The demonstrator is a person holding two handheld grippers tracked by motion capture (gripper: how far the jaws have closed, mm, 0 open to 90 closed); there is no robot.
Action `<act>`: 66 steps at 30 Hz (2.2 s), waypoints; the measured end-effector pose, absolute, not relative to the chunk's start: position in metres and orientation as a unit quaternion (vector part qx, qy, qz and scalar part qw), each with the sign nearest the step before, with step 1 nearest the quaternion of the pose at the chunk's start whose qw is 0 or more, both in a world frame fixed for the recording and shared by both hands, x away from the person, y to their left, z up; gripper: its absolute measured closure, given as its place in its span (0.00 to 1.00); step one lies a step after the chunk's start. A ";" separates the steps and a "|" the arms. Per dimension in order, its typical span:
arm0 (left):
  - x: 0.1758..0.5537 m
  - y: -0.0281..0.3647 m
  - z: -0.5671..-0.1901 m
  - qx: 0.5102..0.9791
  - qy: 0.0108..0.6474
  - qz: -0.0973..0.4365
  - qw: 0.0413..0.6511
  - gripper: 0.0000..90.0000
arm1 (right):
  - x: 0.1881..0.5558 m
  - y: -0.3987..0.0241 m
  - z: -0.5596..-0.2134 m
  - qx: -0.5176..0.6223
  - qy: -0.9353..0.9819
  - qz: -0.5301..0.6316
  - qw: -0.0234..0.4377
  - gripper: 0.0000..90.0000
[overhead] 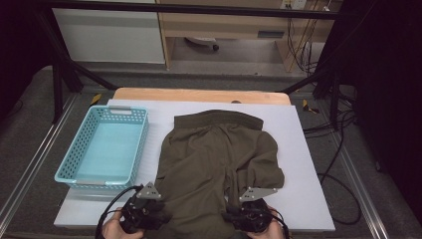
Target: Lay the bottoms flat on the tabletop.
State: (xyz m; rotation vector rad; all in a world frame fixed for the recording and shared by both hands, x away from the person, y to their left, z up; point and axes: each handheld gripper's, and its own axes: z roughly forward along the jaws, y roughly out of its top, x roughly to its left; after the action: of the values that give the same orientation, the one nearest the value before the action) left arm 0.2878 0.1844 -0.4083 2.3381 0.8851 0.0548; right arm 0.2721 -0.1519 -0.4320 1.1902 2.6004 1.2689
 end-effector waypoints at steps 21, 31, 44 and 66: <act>0.312 0.182 -0.433 0.899 0.334 0.002 0.283 0.99 | 0.300 -0.128 -0.449 0.396 0.836 0.378 0.027 0.99; 0.292 0.187 -0.425 0.903 0.316 0.026 0.290 0.97 | 0.283 -0.126 -0.446 0.373 0.833 0.407 -0.024 0.85; 0.313 0.169 -0.434 0.892 0.327 0.019 0.313 0.63 | 0.282 -0.196 -0.425 0.407 0.805 0.420 0.093 0.51; 0.302 0.157 -0.436 0.894 0.324 0.058 0.303 0.99 | 0.289 -0.166 -0.430 0.390 0.823 0.400 0.098 0.99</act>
State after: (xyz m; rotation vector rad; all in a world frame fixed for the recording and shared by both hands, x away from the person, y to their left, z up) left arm 0.3022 0.1569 -0.4363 2.3710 0.8599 0.1533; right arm 0.2892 -0.1658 -0.4304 1.1528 2.4365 1.1849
